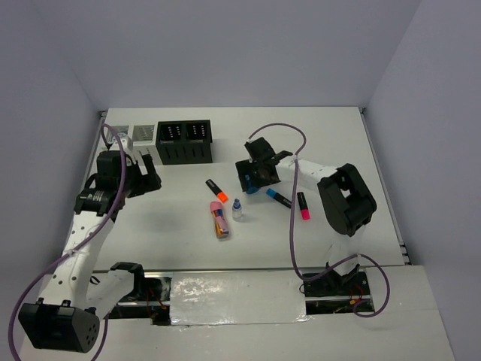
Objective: Sort the stationery into containers
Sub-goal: Pick up the storage box at the center of the board.
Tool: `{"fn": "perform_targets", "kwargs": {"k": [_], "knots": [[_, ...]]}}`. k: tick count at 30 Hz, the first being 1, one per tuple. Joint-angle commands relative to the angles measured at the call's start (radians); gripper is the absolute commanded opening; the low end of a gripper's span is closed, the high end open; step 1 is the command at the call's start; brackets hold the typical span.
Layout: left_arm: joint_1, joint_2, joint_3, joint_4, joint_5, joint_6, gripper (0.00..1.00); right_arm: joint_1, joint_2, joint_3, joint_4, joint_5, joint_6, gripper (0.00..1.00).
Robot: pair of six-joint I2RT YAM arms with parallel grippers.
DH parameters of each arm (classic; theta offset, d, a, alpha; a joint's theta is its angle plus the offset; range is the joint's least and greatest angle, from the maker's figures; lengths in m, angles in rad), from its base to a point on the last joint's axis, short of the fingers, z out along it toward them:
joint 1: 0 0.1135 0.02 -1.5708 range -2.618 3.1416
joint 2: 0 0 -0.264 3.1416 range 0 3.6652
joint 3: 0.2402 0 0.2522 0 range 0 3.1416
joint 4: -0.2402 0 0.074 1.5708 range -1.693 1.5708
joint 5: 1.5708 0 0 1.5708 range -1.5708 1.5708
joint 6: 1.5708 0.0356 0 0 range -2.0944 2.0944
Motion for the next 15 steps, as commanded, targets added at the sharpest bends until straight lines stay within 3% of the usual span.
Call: {"fn": "perform_targets", "kwargs": {"k": [1, 2, 7, 8, 12, 13, 15], "knots": [[0.005, -0.008, -0.005, 0.062, 0.043, 0.027, 0.99, 0.032, 0.000, -0.015, 0.056, 0.028, 0.012, 0.89], [0.003, -0.008, -0.006, 0.060, 0.043, 0.027, 1.00, 0.035, 0.006, -0.019, 0.058, 0.037, 0.015, 0.78], [0.005, -0.013, -0.013, 0.068, 0.055, 0.024, 0.99, 0.047, -0.009, -0.046, 0.102, 0.077, 0.028, 0.44], [0.005, -0.011, -0.011, 0.068, 0.057, 0.023, 0.99, 0.049, -0.023, -0.067, 0.119, 0.070, 0.023, 0.33], [0.011, 0.013, 0.001, 0.076, 0.098, 0.015, 0.99, 0.050, -0.118, -0.107, 0.193, 0.065, -0.009, 0.14], [0.017, 0.018, 0.004, 0.083, 0.122, 0.010, 0.99, 0.050, -0.134, -0.114, 0.207, 0.074, -0.024, 0.04], [0.022, 0.029, 0.007, 0.088, 0.142, 0.006, 0.99, 0.049, -0.170, -0.118, 0.220, 0.080, -0.038, 0.00]]}}
